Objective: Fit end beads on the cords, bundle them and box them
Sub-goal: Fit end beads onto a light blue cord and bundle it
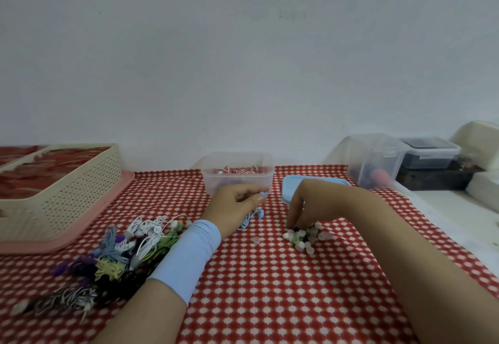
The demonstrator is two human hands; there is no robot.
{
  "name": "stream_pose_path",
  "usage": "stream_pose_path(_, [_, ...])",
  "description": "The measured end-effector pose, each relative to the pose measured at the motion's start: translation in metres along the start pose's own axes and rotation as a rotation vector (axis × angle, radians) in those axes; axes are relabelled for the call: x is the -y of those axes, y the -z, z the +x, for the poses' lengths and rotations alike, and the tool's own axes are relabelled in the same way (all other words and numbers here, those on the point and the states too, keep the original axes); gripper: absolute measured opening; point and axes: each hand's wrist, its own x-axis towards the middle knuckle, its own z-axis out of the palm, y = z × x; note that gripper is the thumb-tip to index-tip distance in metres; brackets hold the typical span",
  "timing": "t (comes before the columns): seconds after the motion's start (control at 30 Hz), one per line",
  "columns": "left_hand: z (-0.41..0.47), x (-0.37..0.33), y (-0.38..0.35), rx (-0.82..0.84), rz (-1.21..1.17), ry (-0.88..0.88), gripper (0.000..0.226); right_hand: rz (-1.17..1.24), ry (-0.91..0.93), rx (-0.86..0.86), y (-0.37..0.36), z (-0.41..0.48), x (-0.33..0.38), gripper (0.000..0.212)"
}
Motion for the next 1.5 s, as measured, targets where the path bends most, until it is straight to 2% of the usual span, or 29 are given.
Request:
stream_pose_path(0.23, [0.003, 0.004, 0.002, -0.099, -0.111, 0.026, 0.02, 0.142, 0.073, -0.145, 0.008, -0.001, 0.002, 0.01])
stream_pose_path(0.37, [0.006, 0.008, 0.004, -0.141, -0.155, 0.056, 0.015, 0.056, 0.059, -0.099, 0.0, 0.001, 0.015, 0.013])
stream_pose_path(0.47, [0.005, 0.008, 0.004, -0.133, -0.167, 0.047, 0.016, 0.014, 0.103, -0.17, -0.01, 0.004, 0.033, 0.009])
stream_pose_path(0.6, [0.005, 0.009, 0.007, -0.167, -0.188, 0.044, 0.013, 0.002, 0.197, -0.026, -0.025, 0.007, 0.056, 0.018])
stream_pose_path(0.7, [0.005, 0.01, 0.009, -0.17, -0.208, 0.054, 0.012, 0.003, 0.201, -0.058, -0.03, 0.009, 0.056, 0.015])
stream_pose_path(0.8, [0.004, 0.009, 0.009, -0.161, -0.24, 0.053, 0.012, 0.17, 0.21, -0.168, -0.022, 0.004, 0.052, 0.01])
stream_pose_path(0.9, [0.003, 0.009, 0.009, -0.179, -0.294, 0.059, 0.013, 0.472, 0.232, -0.34, -0.009, -0.003, 0.044, 0.004])
stream_pose_path(1.0, [0.004, 0.009, 0.007, -0.16, -0.358, 0.069, 0.016, 0.767, 0.162, -0.48, -0.003, -0.005, 0.037, 0.006])
stream_pose_path(1.17, [0.004, 0.006, 0.002, -0.084, -0.394, 0.069, 0.014, 1.032, 0.106, -0.331, -0.009, -0.002, 0.036, 0.017])
stream_pose_path(1.5, [0.003, 0.008, 0.003, -0.032, -0.449, 0.091, 0.015, 1.108, 0.089, -0.27, -0.012, 0.004, 0.032, 0.018])
